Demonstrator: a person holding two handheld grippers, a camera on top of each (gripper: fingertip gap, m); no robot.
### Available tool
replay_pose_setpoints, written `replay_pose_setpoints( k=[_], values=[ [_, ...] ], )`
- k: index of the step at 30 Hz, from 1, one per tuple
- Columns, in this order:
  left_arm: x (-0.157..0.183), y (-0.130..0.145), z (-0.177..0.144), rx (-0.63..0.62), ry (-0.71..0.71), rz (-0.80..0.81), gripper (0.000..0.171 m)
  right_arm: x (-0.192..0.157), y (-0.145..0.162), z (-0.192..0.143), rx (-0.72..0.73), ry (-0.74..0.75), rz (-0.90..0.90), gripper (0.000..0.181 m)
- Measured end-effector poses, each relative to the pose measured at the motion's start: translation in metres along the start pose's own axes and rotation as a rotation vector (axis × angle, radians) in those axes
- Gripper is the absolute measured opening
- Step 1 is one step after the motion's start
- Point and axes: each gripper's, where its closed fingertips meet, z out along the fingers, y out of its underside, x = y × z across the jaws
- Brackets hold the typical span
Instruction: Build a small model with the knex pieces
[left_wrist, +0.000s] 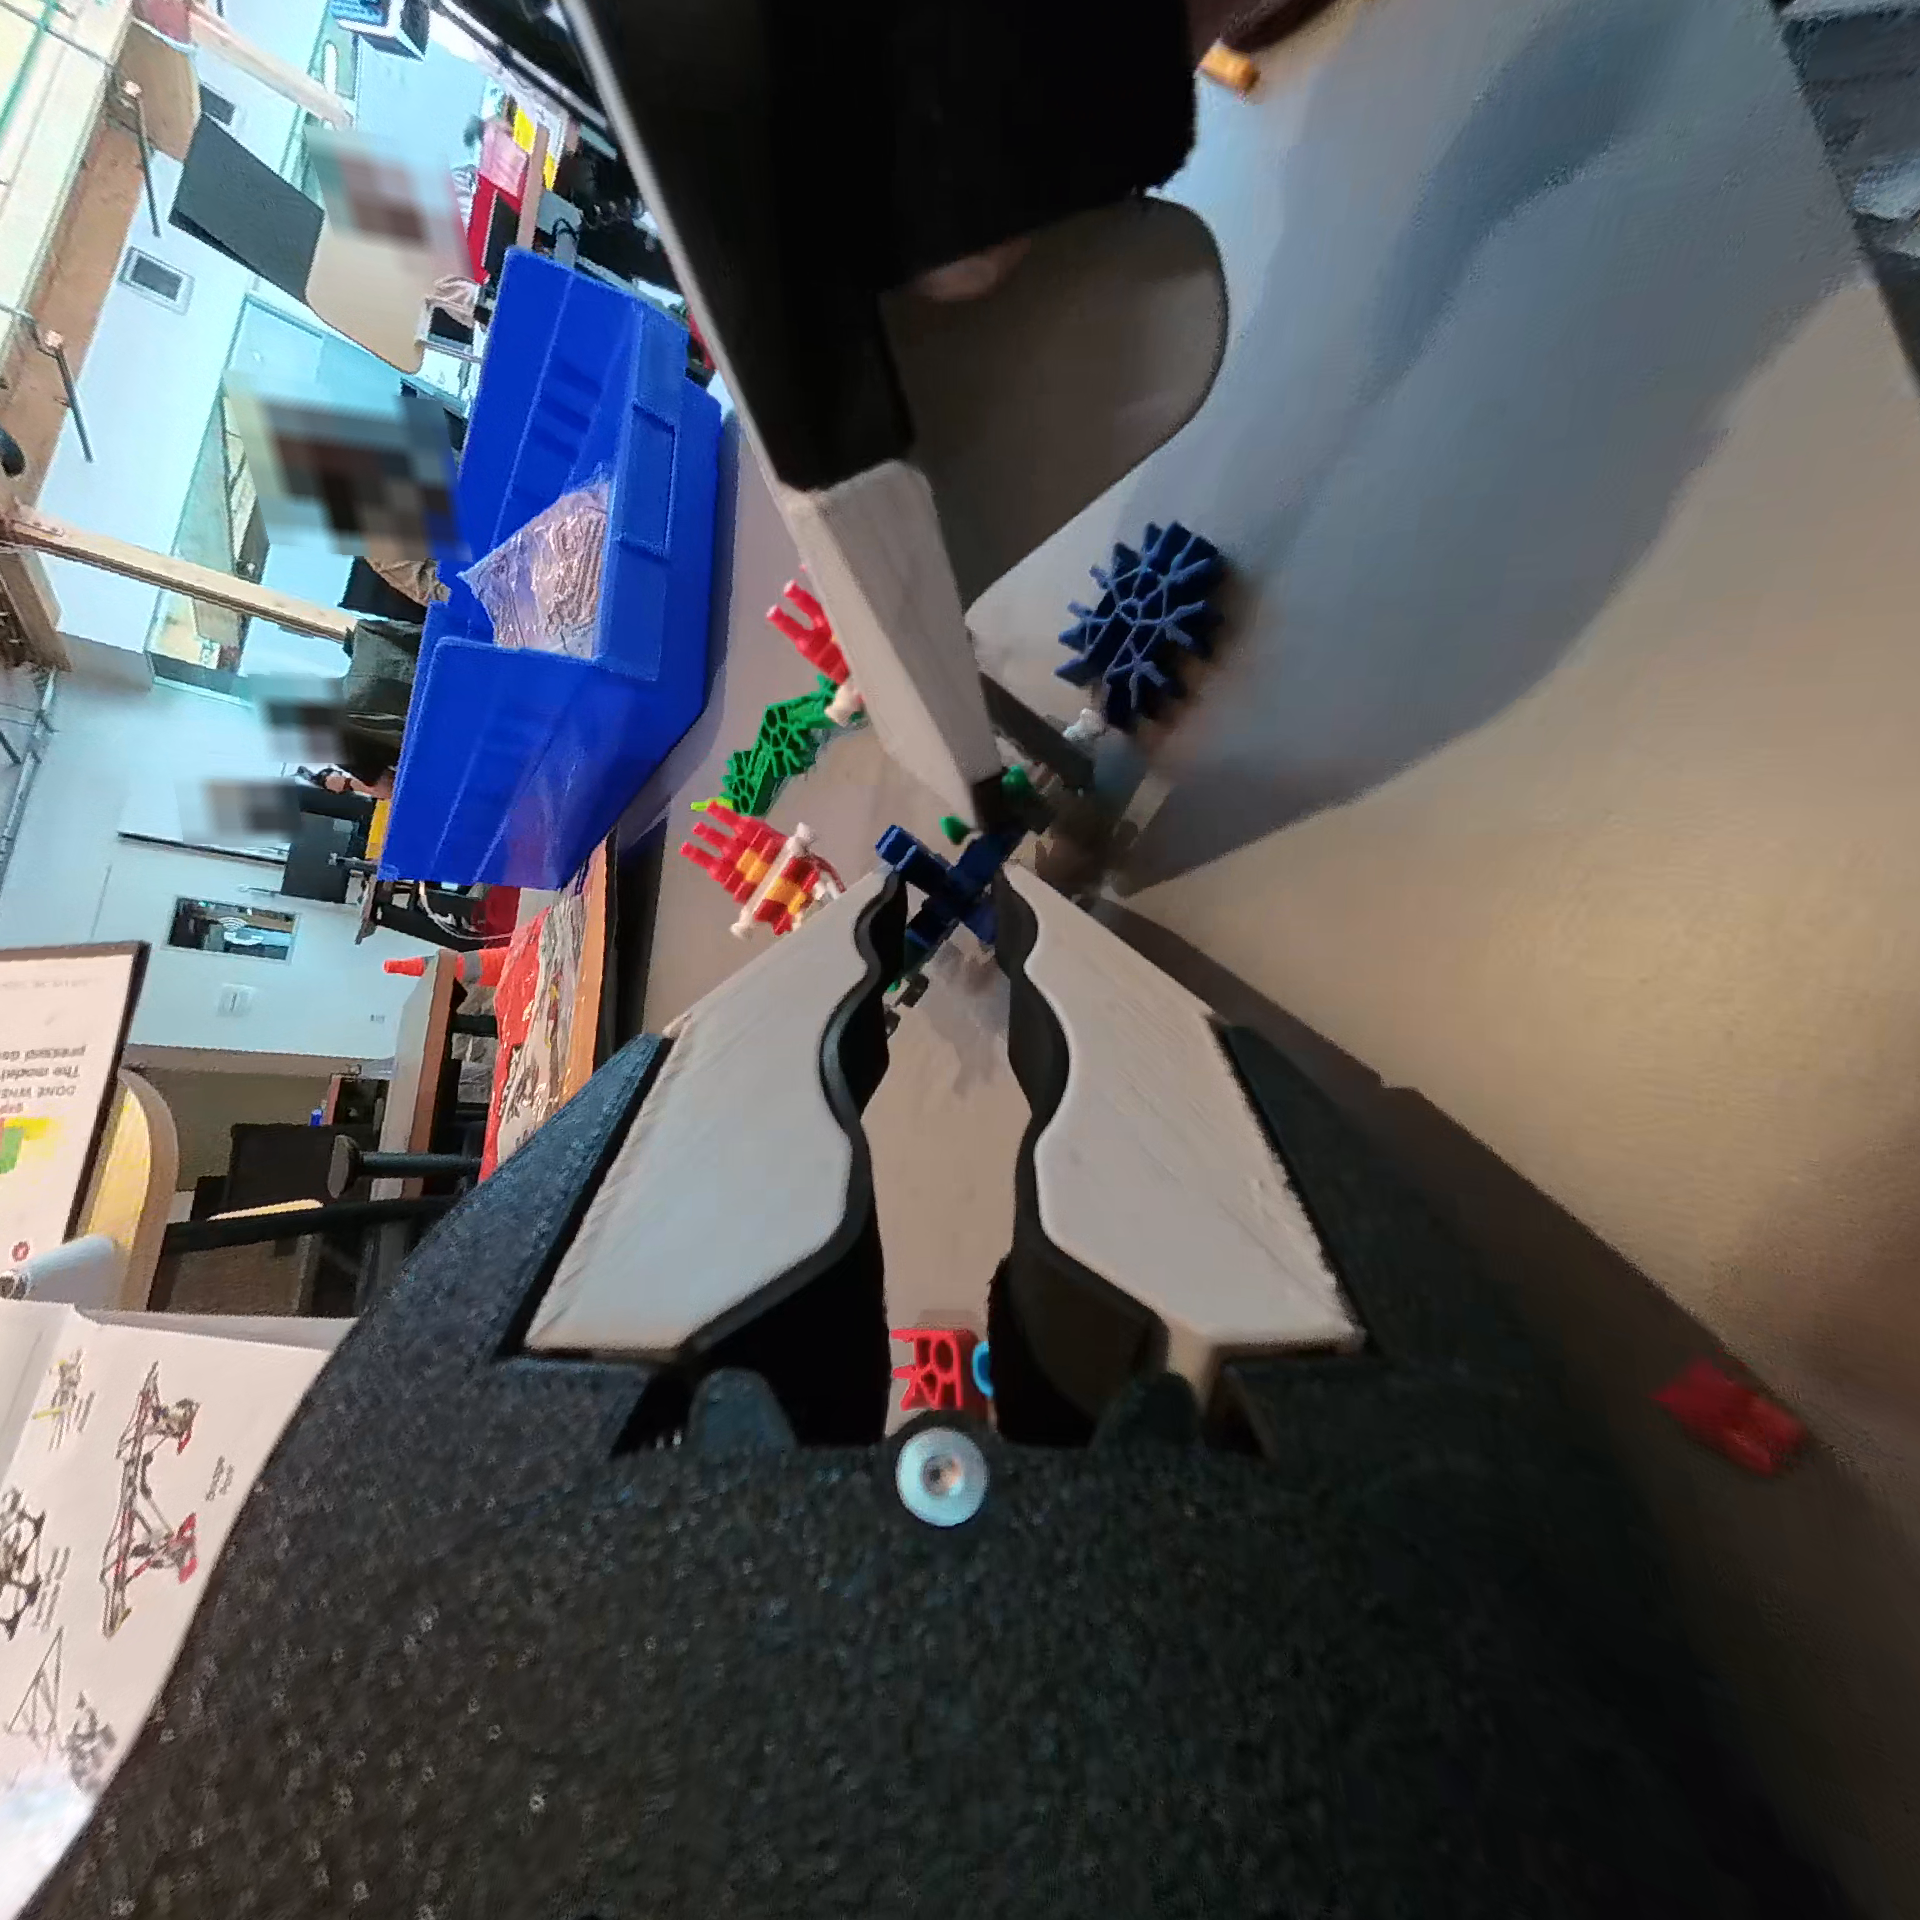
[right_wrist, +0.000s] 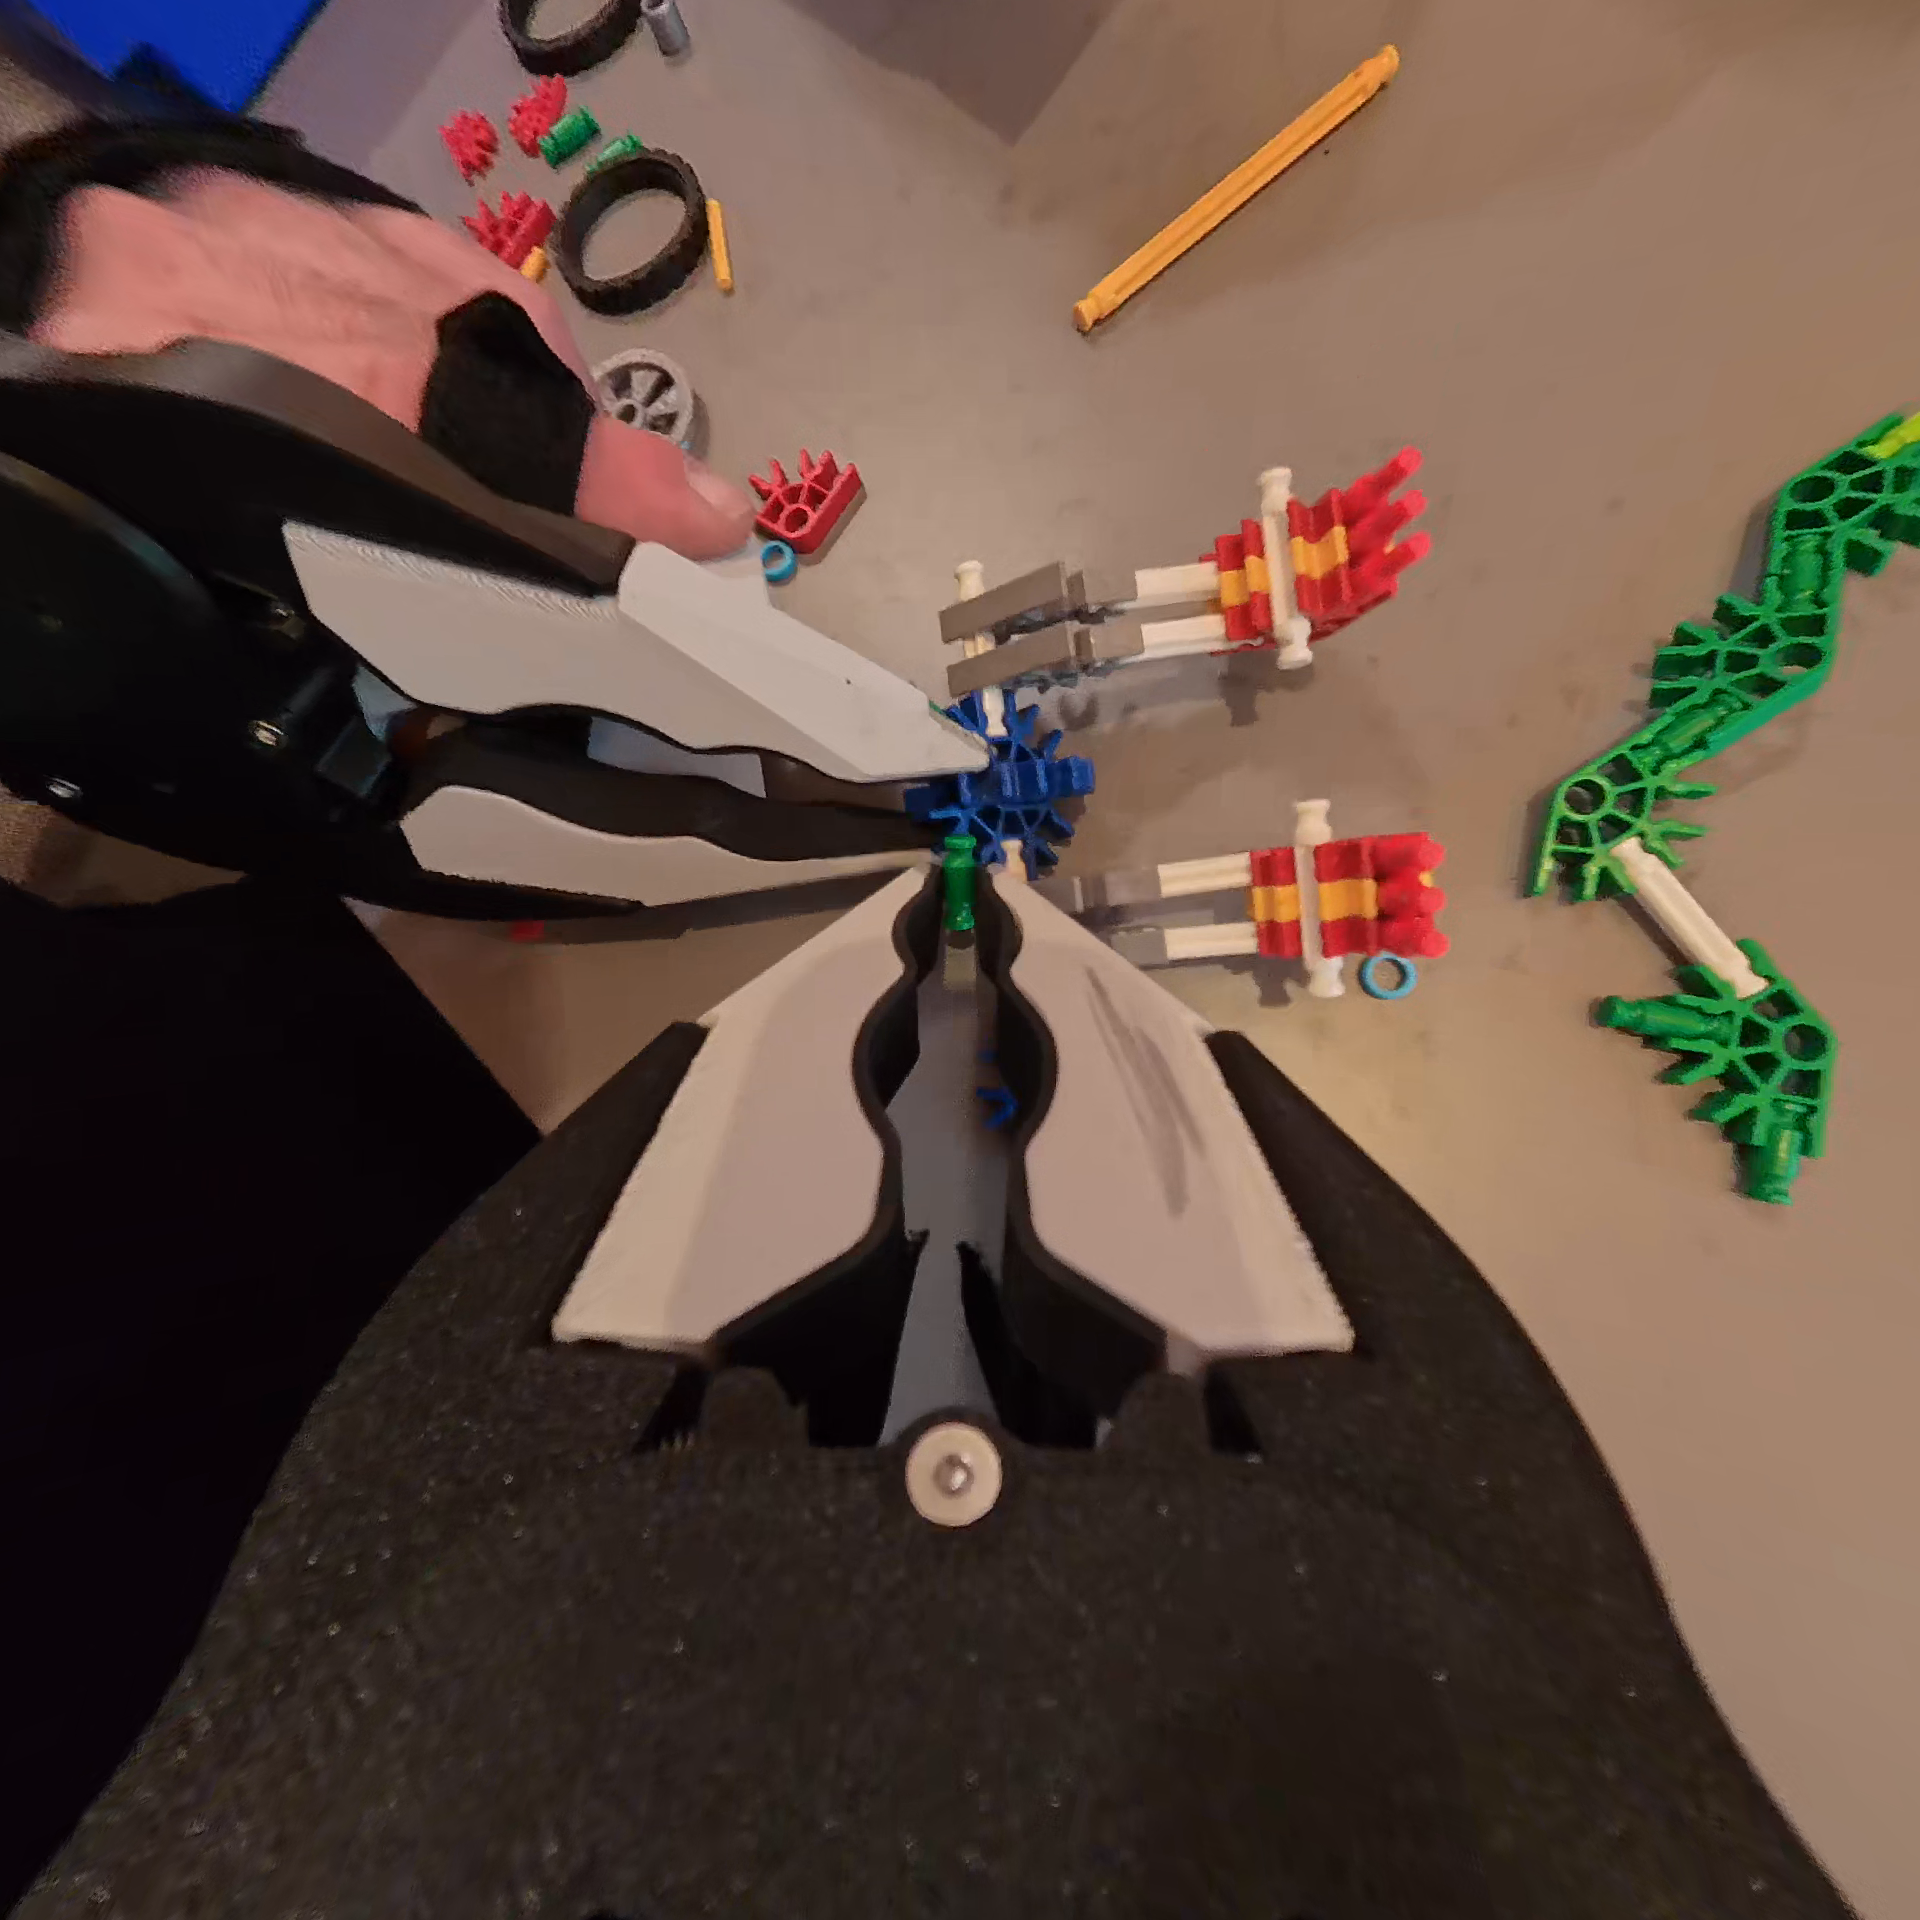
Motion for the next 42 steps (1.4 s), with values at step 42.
replay_pose_setpoints(
  k=[42],
  values=[
    [-0.008, -0.031, -0.028, 0.276, 0.072, 0.004, 0.005, -0.030, -0.015, -0.026, 0.241, -0.320, 0.125, 0.012]
  ],
)
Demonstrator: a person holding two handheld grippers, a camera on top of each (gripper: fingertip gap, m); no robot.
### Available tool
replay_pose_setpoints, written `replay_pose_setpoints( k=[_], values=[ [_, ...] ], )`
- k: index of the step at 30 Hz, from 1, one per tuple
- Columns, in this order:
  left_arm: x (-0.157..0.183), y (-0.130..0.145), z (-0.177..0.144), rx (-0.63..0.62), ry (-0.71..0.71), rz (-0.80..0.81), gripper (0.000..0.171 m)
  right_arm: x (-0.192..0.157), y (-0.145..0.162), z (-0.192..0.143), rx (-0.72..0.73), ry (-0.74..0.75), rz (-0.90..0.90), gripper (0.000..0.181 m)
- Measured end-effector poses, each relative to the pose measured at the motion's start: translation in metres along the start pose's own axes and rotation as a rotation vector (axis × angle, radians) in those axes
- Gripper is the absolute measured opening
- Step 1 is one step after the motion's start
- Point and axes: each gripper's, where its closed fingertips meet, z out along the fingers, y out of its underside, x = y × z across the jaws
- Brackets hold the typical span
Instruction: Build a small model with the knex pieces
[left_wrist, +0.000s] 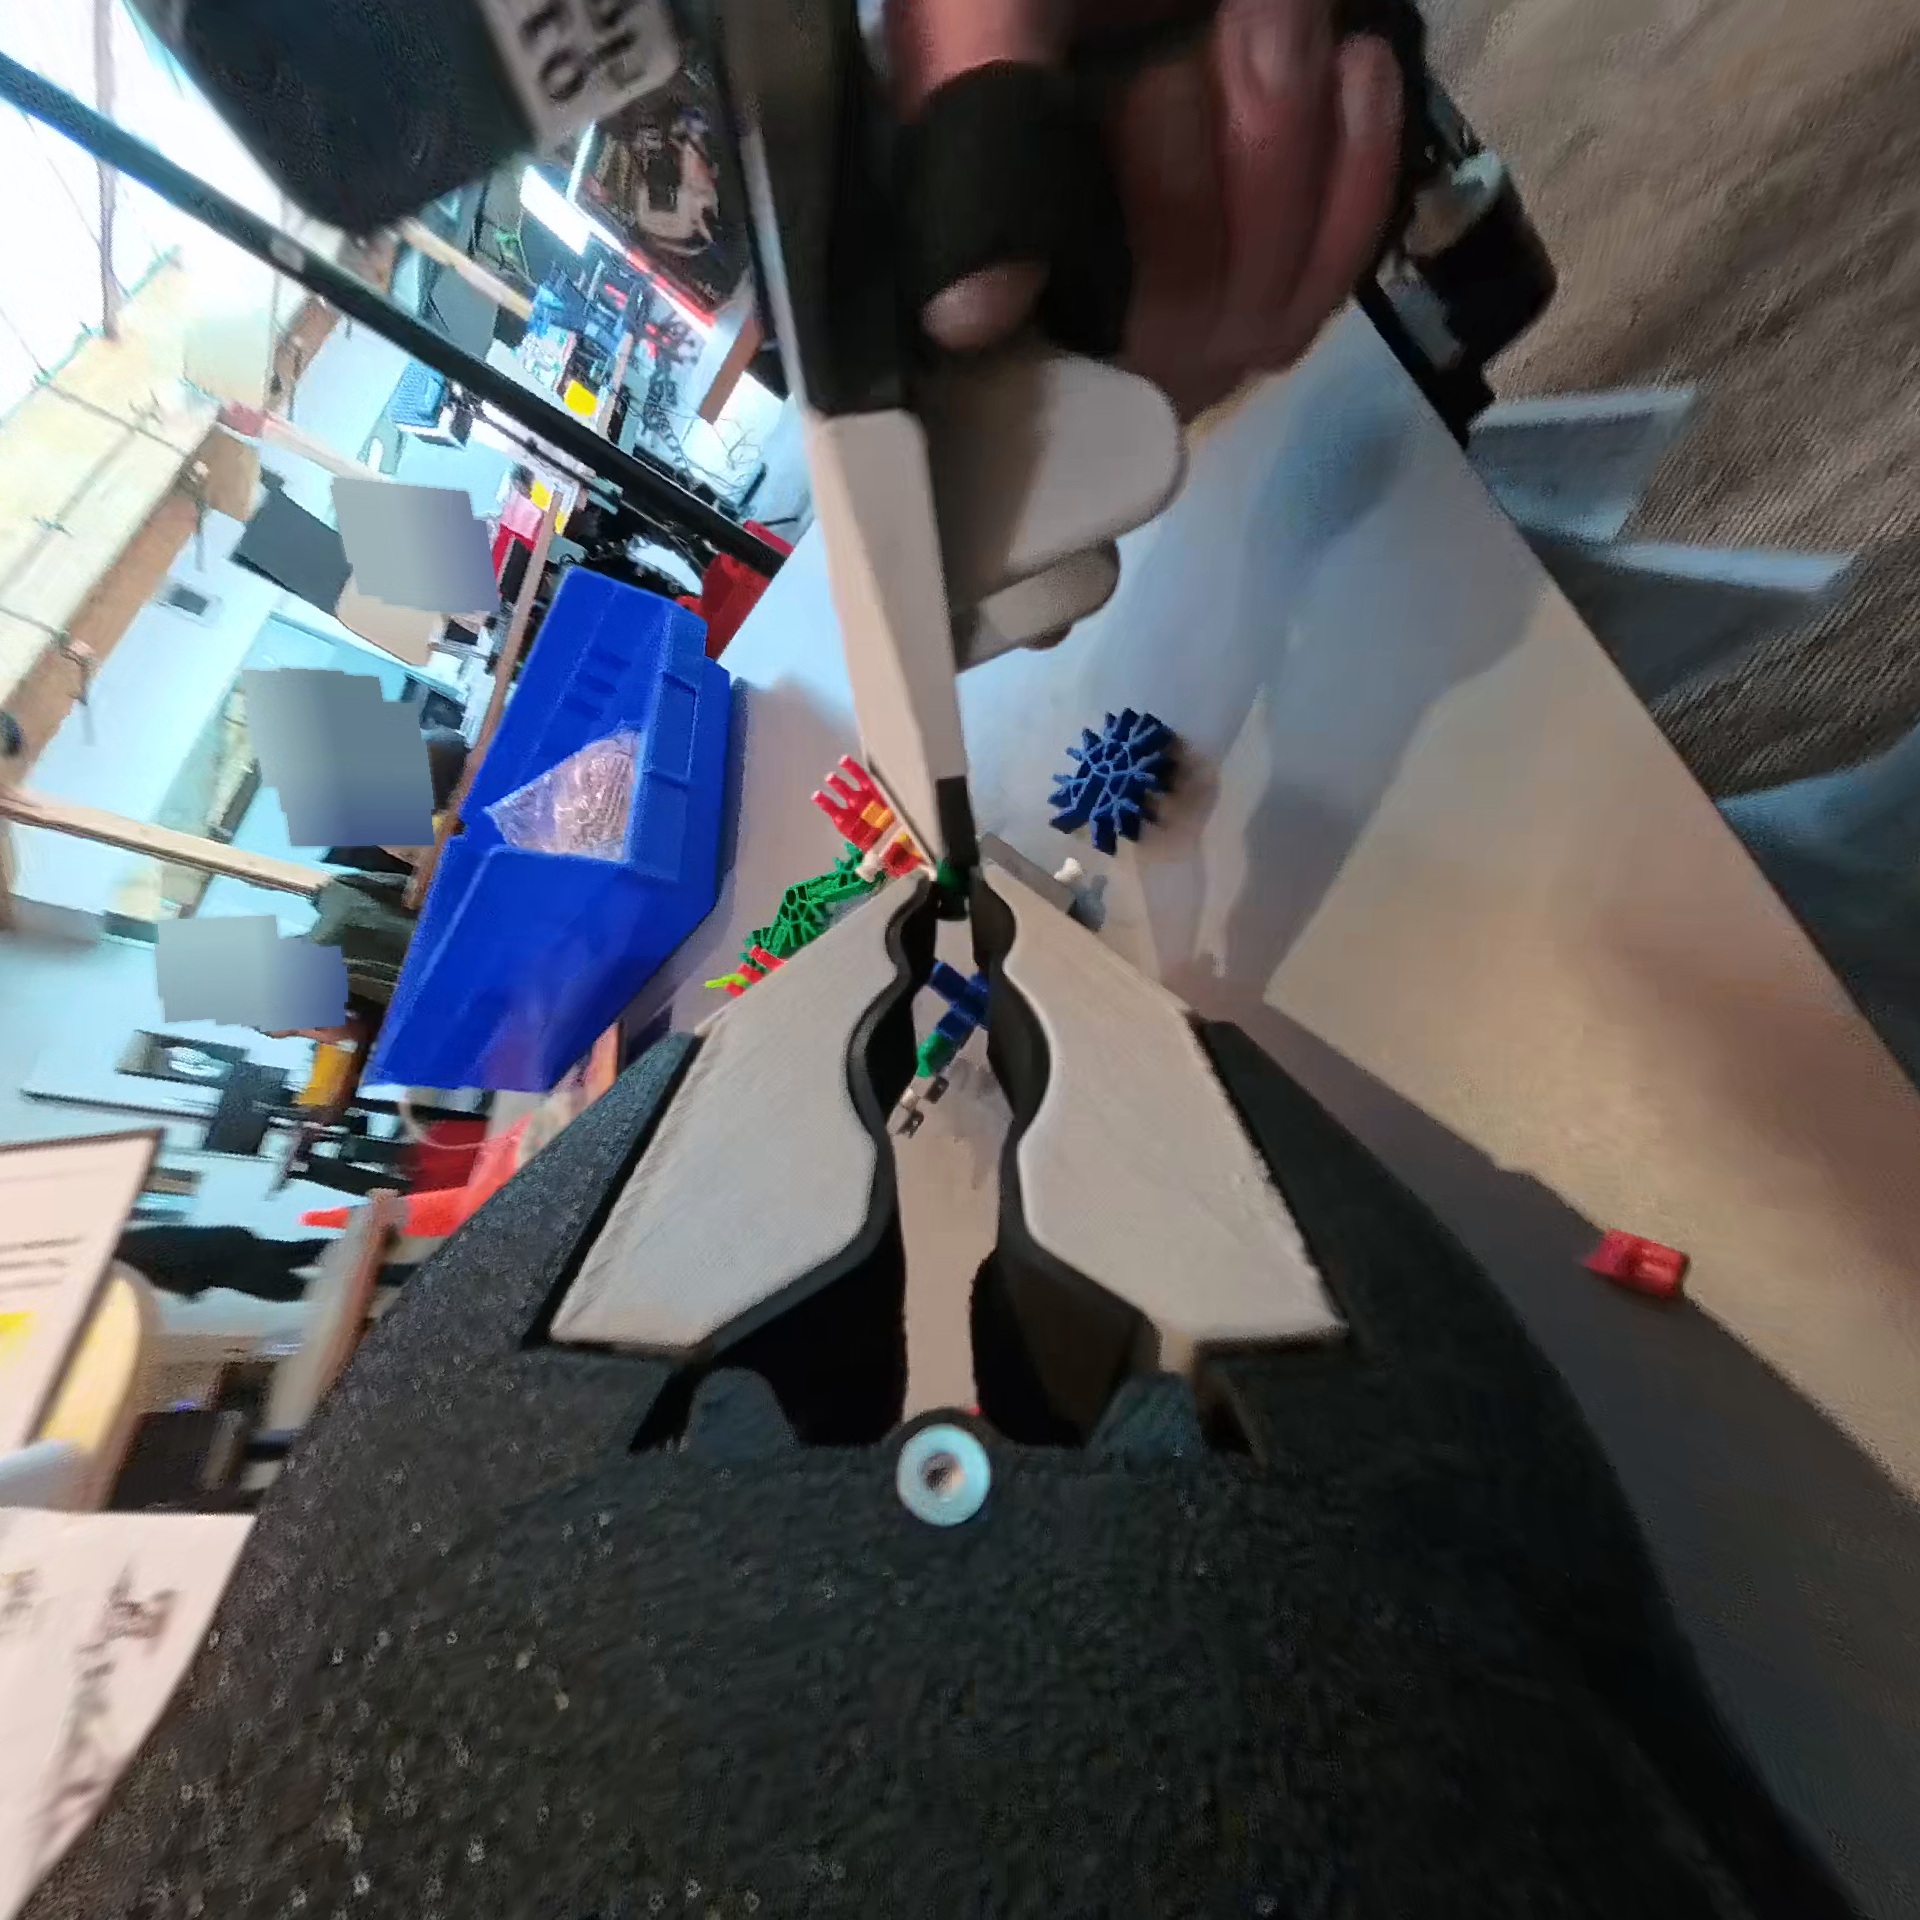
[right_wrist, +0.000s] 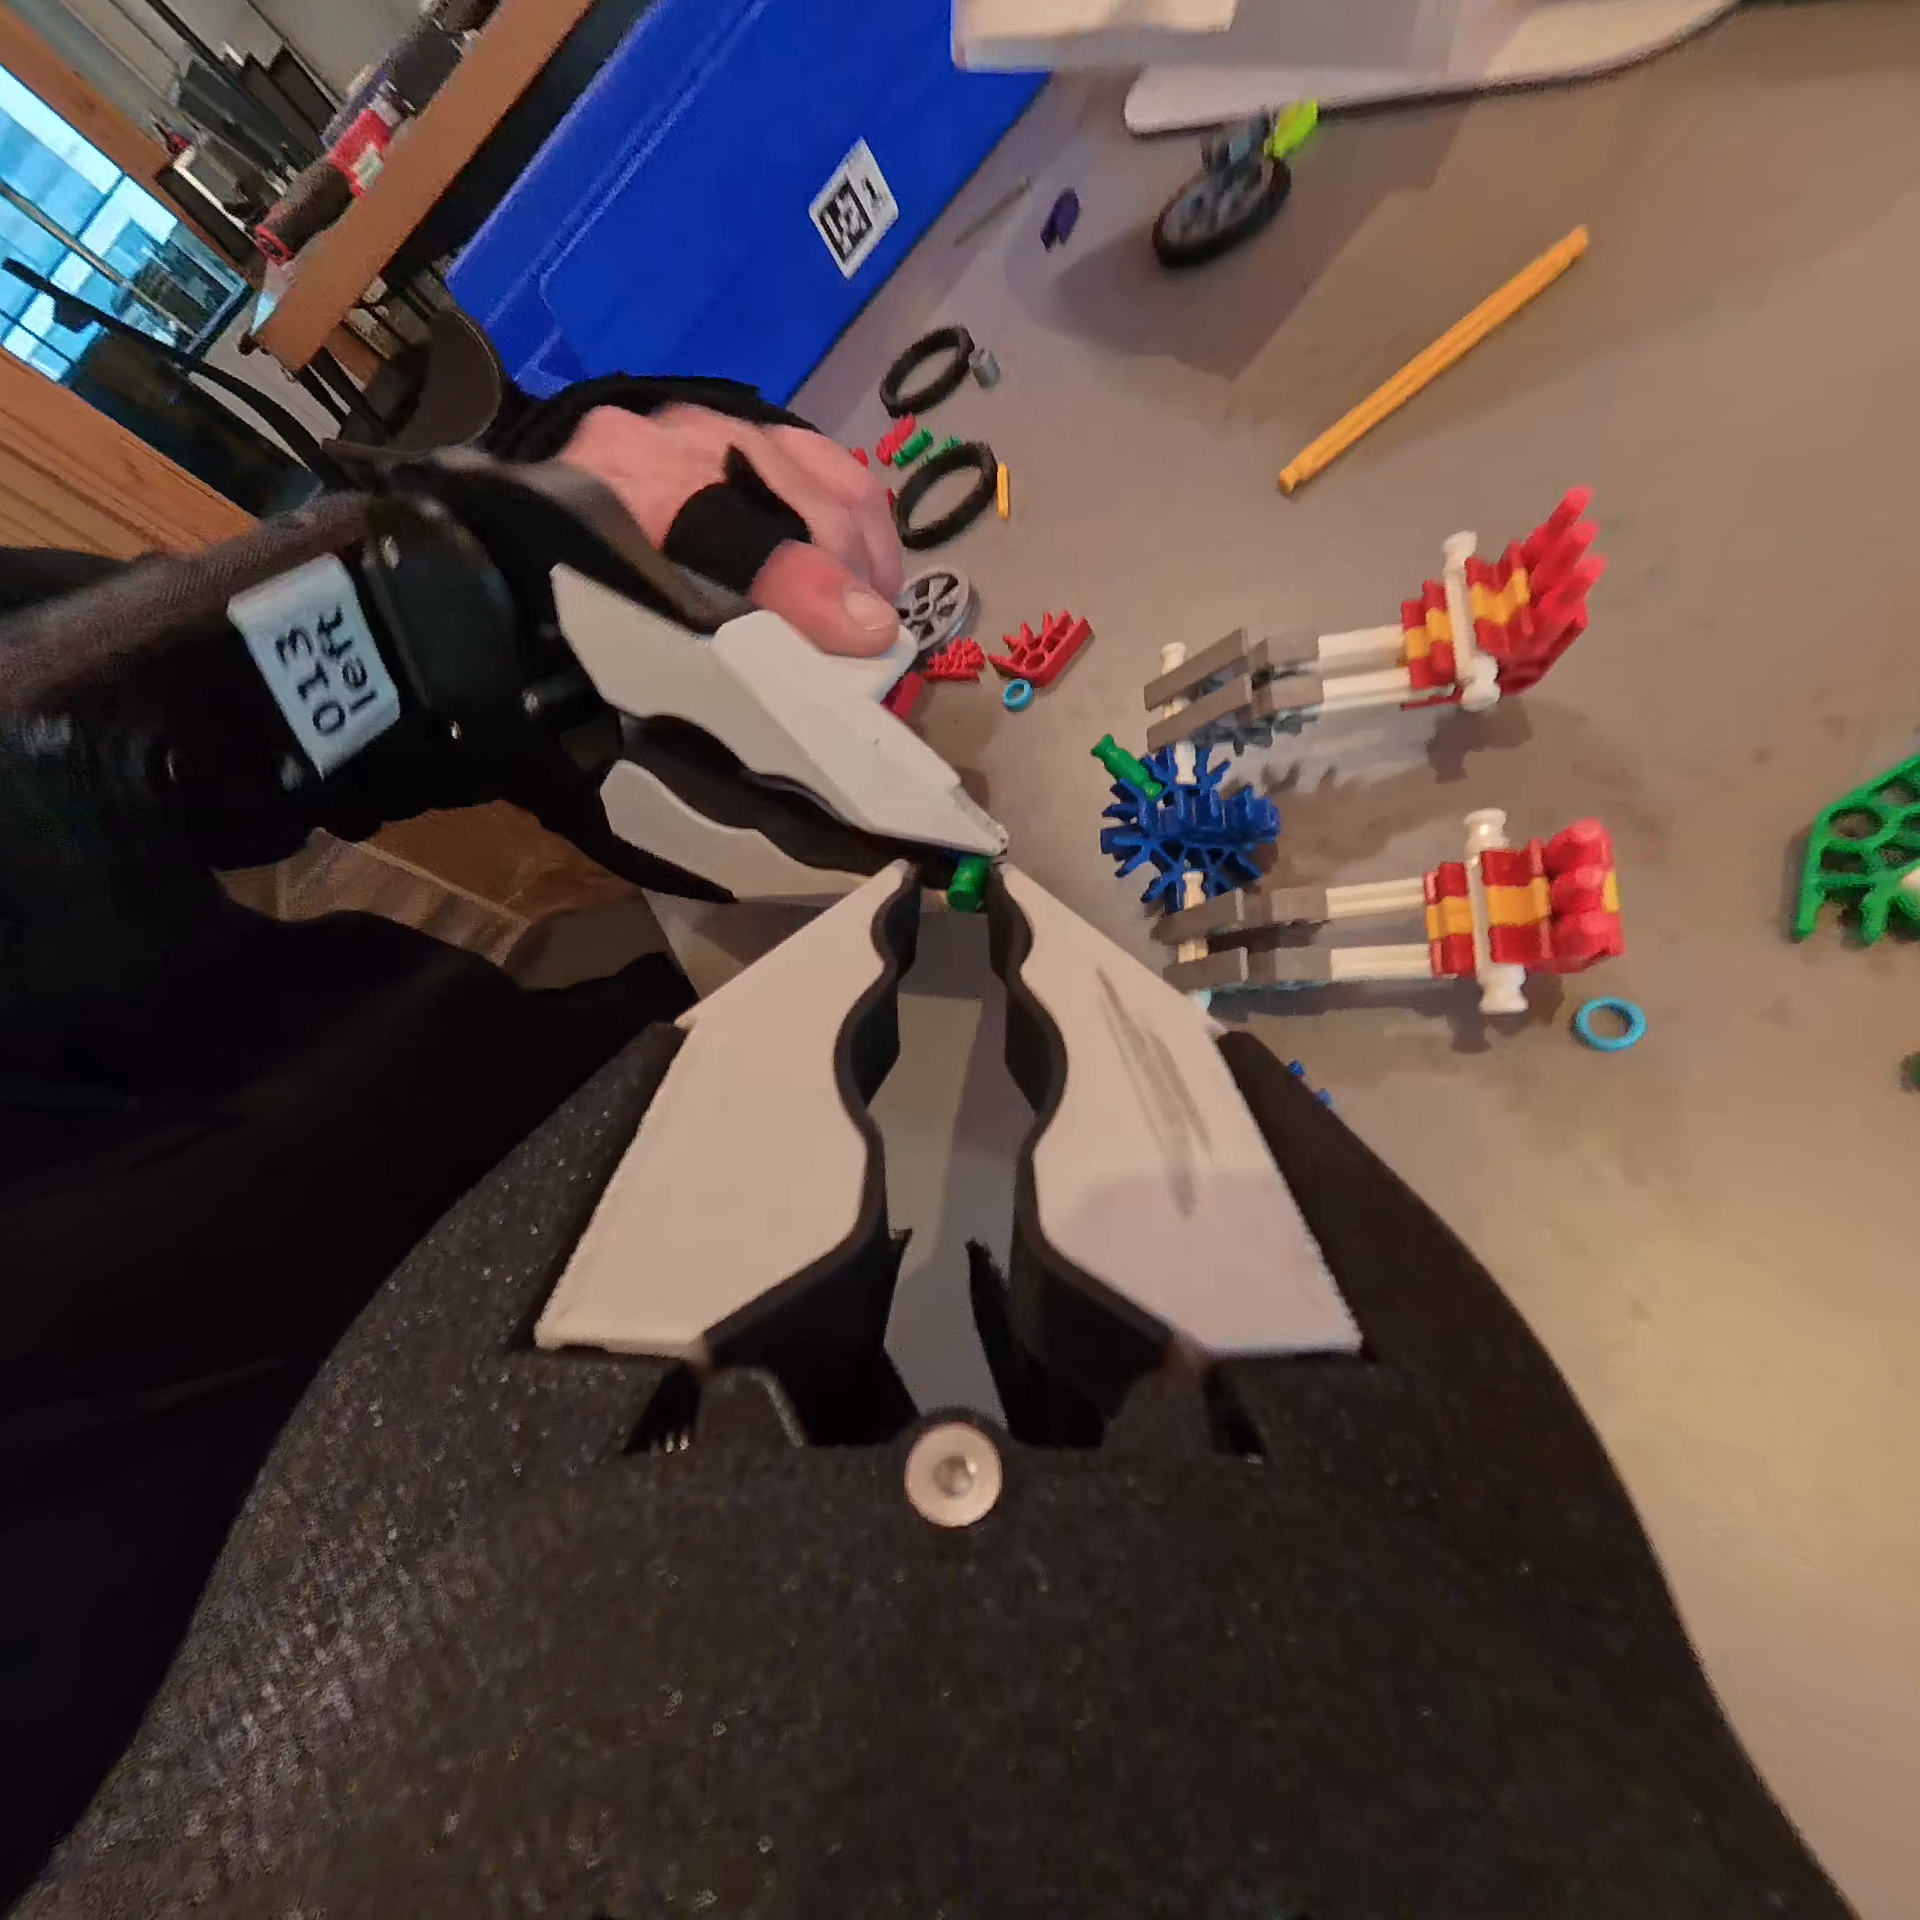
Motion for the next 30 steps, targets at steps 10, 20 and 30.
replay_pose_setpoints(
  k=[10, 20, 30],
  values=[
    [-0.007, -0.007, -0.001, 0.105, 0.120, -0.285, 0.005, 0.003, -0.007, -0.009, 0.003, 0.336, -0.731, 0.012],
    [0.004, -0.009, -0.005, 0.103, 0.205, -0.184, 0.005, -0.003, 0.001, -0.008, -0.061, 0.259, -0.785, 0.005],
    [0.006, -0.008, -0.002, 0.080, 0.267, -0.168, 0.005, -0.001, 0.000, -0.009, -0.065, 0.340, -0.888, 0.006]
  ],
)
